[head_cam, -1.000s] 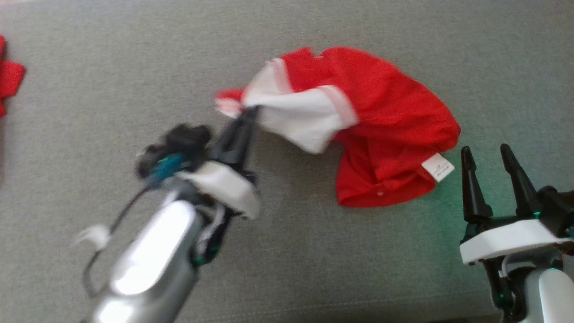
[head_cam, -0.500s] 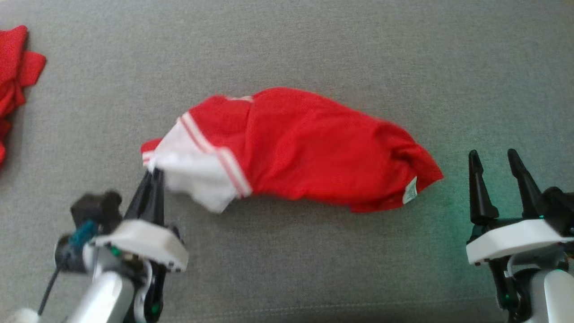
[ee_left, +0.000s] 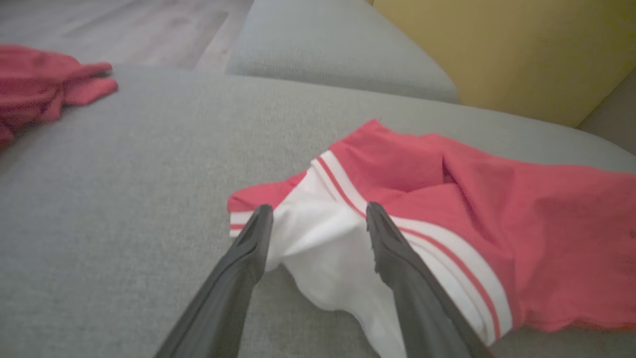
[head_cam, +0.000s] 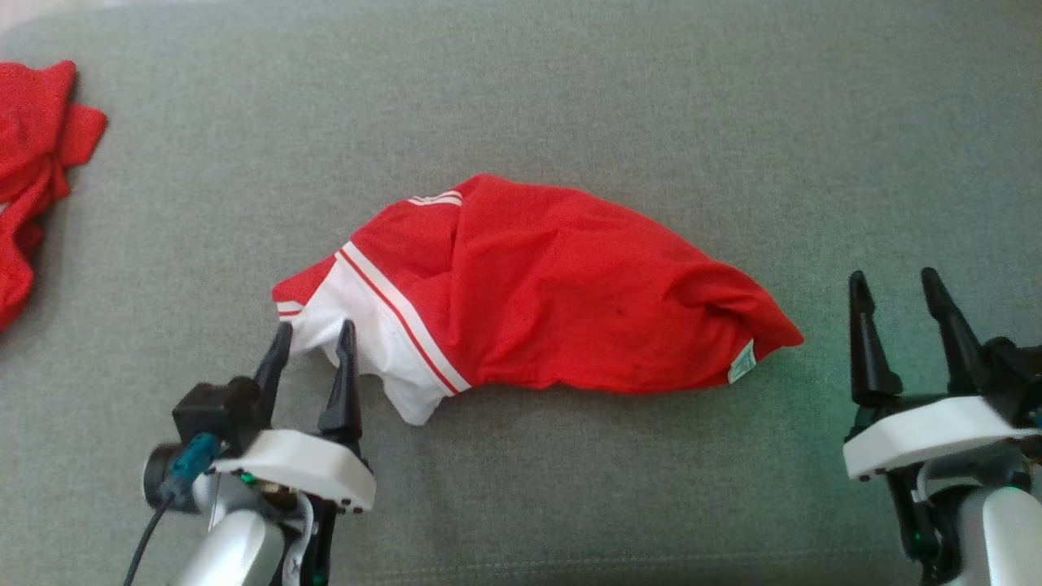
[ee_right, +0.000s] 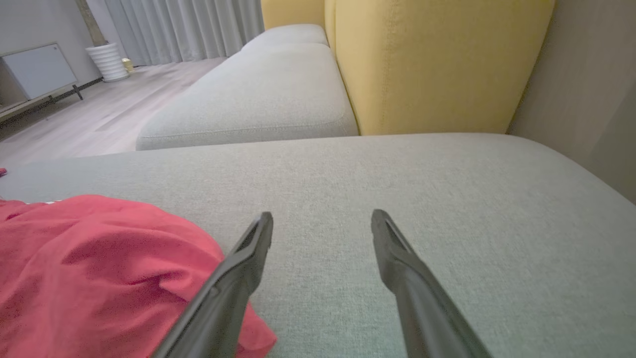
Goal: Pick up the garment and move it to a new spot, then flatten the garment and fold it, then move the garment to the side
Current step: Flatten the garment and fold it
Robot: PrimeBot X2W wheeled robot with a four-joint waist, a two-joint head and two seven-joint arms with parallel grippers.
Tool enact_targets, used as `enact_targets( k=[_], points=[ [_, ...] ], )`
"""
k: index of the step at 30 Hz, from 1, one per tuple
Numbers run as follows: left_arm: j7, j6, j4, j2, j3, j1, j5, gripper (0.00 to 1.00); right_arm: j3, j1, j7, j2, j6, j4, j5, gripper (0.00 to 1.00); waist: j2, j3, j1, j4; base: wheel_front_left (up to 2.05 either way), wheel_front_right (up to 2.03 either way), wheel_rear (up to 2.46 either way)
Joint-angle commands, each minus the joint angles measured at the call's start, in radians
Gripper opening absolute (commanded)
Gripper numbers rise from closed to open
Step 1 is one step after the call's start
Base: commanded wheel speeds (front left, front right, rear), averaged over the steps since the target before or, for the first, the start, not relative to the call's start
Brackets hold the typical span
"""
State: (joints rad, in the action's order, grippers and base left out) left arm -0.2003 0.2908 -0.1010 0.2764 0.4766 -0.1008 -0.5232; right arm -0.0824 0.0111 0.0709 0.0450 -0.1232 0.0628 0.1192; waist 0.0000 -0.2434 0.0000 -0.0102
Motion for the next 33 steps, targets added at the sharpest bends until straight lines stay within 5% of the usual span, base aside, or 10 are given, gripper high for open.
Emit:
enact_targets(
  k=[1, 11, 33],
  points=[
    [-0.027, 0.006, 0.039, 0.008, -0.033, -0.051, 0.026, 1.00, 0.031, 0.030, 0.000, 0.005, -0.008, 0.043, -0.009, 1.00, 0.0000, 0.015, 0.0000, -0.004, 0.00, 0.00, 0.00],
    [-0.060, 0.053, 0.121, 0.035, -0.032, -0.052, 0.199, 1.00, 0.064, -0.010, 0.008, 0.005, -0.008, 0.070, -0.040, 1.00, 0.0000, 0.079, 0.0000, -0.016, 0.00, 0.00, 0.00],
    [-0.059, 0.044, 0.100, 0.031, -0.010, -0.079, 0.203, 1.00, 0.073, -0.037, 0.043, 0.005, -0.008, 0.013, -0.051, 1.00, 0.0000, 0.062, 0.0000, -0.043, 0.00, 0.00, 0.00]
  ],
)
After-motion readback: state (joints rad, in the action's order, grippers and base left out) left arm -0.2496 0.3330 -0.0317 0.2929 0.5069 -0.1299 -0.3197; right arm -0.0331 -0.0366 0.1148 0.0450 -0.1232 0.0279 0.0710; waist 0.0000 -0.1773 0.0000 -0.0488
